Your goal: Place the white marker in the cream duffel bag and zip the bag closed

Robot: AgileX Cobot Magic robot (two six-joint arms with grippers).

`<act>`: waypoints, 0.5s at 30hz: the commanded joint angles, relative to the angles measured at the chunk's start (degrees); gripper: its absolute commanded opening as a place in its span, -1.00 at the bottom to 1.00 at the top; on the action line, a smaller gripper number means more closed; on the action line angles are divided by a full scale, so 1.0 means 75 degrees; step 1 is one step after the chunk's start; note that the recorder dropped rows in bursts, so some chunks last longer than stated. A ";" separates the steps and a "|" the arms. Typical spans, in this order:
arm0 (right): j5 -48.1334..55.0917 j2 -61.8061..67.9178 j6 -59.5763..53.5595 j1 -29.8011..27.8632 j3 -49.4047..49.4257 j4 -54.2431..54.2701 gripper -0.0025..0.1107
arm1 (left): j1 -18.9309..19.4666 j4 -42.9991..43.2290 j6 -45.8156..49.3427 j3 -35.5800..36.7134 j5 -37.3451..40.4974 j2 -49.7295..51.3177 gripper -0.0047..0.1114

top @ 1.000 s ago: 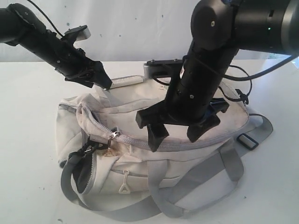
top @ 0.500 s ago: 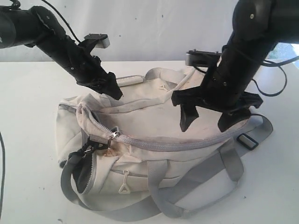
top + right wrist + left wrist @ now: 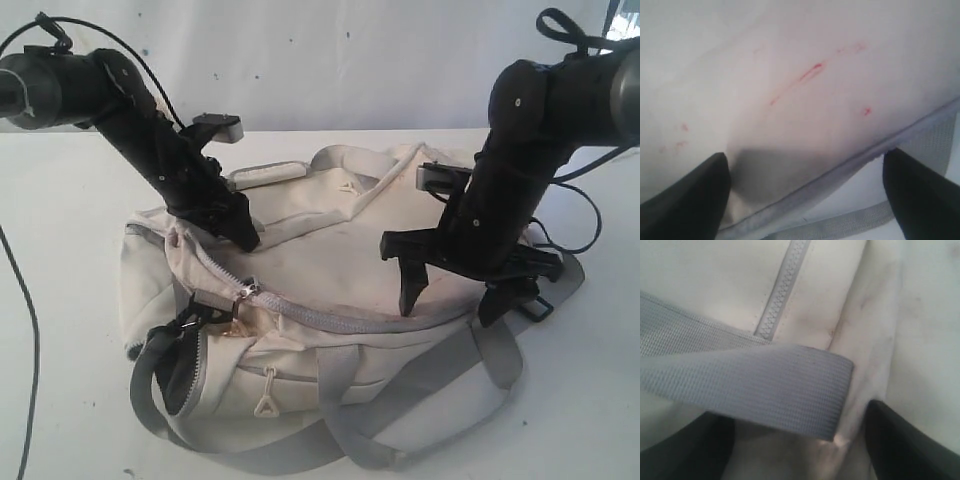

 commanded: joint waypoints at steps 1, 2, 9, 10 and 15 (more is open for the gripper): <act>-0.0374 0.0277 0.0047 -0.0042 0.0017 -0.0110 0.40 | -0.0020 -0.0036 0.0022 -0.0011 0.0159 0.0238 0.46; -0.0513 0.0360 0.0047 -0.0042 0.0017 -0.0110 0.39 | -0.0020 -0.0036 0.0009 -0.0011 0.0195 0.0322 0.44; -0.1290 0.0622 -0.0495 -0.0042 0.0017 -0.0297 -0.51 | -0.0020 -0.0111 -0.0061 -0.0025 0.0326 0.0494 -0.85; -0.1400 0.0621 -0.0588 -0.0042 0.0017 -0.0356 -0.69 | -0.0003 -0.0131 -0.0016 -0.0043 0.0326 0.0478 -0.90; -0.1811 0.0621 -0.0990 -0.0244 -0.0245 -0.0493 -0.96 | 0.0390 -0.1543 -0.0418 -0.0382 0.0753 0.0230 -0.92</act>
